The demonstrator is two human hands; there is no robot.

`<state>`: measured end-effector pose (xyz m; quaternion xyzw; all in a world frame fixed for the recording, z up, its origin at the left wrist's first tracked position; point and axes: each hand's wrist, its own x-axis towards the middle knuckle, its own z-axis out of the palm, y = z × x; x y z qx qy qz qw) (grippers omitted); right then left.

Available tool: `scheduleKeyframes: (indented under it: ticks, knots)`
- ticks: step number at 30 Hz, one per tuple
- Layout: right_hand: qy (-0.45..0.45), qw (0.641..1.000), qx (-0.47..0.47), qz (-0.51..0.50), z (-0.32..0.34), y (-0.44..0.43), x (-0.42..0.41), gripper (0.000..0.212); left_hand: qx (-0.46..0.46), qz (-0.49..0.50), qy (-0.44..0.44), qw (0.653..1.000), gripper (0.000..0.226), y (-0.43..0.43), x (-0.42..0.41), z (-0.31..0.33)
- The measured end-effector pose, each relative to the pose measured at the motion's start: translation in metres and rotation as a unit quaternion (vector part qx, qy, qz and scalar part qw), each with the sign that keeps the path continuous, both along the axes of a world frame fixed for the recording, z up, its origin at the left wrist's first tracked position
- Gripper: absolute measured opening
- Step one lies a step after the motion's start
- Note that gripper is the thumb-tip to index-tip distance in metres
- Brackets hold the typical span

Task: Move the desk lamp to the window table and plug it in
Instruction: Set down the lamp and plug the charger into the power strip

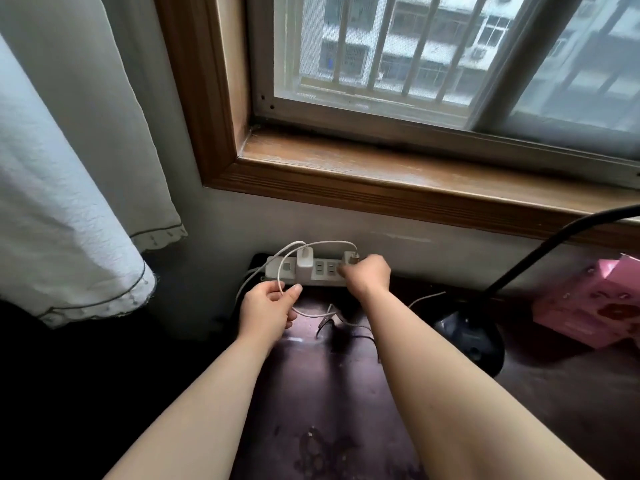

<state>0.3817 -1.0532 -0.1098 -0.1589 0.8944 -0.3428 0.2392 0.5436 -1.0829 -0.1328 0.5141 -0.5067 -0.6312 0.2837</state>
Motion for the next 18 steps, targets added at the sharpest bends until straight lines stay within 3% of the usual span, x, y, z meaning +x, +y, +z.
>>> scheduleKeyframes:
  ticks: [5,7,11,15,18]
  knots:
    - [0.001,1.0,0.007,0.004,0.008,0.024,0.01,0.04,0.005,-0.011,-0.038,0.999,0.044,0.004,0.008,0.015]
    - [0.003,1.0,0.016,0.0,0.013,0.037,0.013,0.033,-0.004,-0.008,-0.07,0.998,0.032,0.008,0.011,0.027]
    - [0.012,1.0,0.026,0.0,0.022,0.067,0.022,0.026,-0.047,-0.03,-0.182,0.982,0.08,0.022,0.017,0.042]
    - [0.01,1.0,0.025,-0.012,0.026,0.107,0.03,0.035,-0.069,-0.02,-0.199,0.977,0.071,0.048,0.017,0.056]
    - [0.001,1.0,0.027,-0.013,0.022,0.14,0.036,0.017,-0.081,-0.028,-0.193,0.977,0.072,0.069,0.011,0.059]
